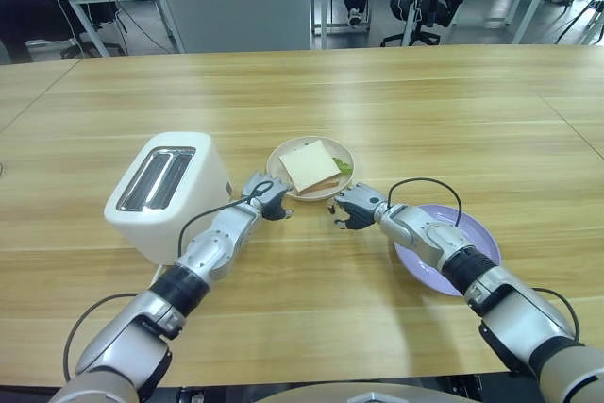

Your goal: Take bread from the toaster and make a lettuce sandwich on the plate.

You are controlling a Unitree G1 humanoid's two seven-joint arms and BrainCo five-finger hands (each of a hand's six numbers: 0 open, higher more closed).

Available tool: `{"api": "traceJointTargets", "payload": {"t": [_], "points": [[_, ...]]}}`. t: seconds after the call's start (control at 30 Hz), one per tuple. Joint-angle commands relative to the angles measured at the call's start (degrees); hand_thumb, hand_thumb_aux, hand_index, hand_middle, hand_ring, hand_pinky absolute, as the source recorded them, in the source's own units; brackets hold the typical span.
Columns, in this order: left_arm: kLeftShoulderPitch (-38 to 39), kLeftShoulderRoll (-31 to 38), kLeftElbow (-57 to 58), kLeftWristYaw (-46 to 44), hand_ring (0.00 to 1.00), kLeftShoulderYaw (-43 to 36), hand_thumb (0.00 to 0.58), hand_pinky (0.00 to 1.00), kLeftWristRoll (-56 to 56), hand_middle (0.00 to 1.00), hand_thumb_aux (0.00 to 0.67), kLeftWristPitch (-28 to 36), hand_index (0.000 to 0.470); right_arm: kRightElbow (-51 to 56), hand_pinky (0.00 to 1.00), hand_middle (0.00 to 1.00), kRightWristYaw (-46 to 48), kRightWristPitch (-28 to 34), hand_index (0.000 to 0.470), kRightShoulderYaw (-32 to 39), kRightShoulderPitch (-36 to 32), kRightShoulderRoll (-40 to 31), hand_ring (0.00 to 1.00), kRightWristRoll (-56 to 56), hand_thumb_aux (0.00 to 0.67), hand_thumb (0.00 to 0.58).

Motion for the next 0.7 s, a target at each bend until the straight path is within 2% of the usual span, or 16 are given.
{"api": "traceJointTargets", "payload": {"t": [0.03, 0.23, 0.37, 0.57, 0.7], "points": [[6.6, 0.8, -8.3, 2.1, 0.00, 4.8, 0.000, 0.00, -3.7, 0.00, 0.000, -1.0, 0.000, -8.8, 0.00, 0.00, 0.3, -1.9, 0.000, -3.8, 5.3, -2.9, 0.00, 3.5, 0.000, 0.000], [18.1, -3.4, -20.4, 8.4, 0.00, 14.8, 0.000, 0.00, -15.0, 0.00, 0.000, -6.2, 0.000, -20.6, 0.00, 0.00, -1.3, -7.5, 0.000, -15.4, 17.2, -4.4, 0.00, 18.7, 0.000, 0.000], [23.9, -7.4, -21.7, 14.8, 0.00, 19.8, 0.000, 0.00, -21.1, 0.00, 0.000, -11.5, 0.000, -22.3, 0.00, 0.00, -5.7, -13.3, 0.000, -25.1, 23.2, -2.9, 0.00, 28.7, 0.000, 0.000], [26.0, -10.4, -19.3, 18.4, 0.00, 23.3, 0.000, 0.00, -23.9, 0.00, 0.000, -15.5, 0.000, -16.3, 0.00, 0.00, -2.3, -18.0, 0.000, -30.4, 23.4, 0.1, 0.00, 39.4, 0.000, 0.000], [25.8, -10.8, -17.6, 18.1, 0.00, 25.0, 0.000, 0.00, -28.0, 0.00, 0.000, -18.9, 0.000, -14.7, 0.00, 0.00, -0.1, -19.4, 0.000, -30.6, 22.0, 1.5, 0.00, 40.2, 0.000, 0.000]]}}
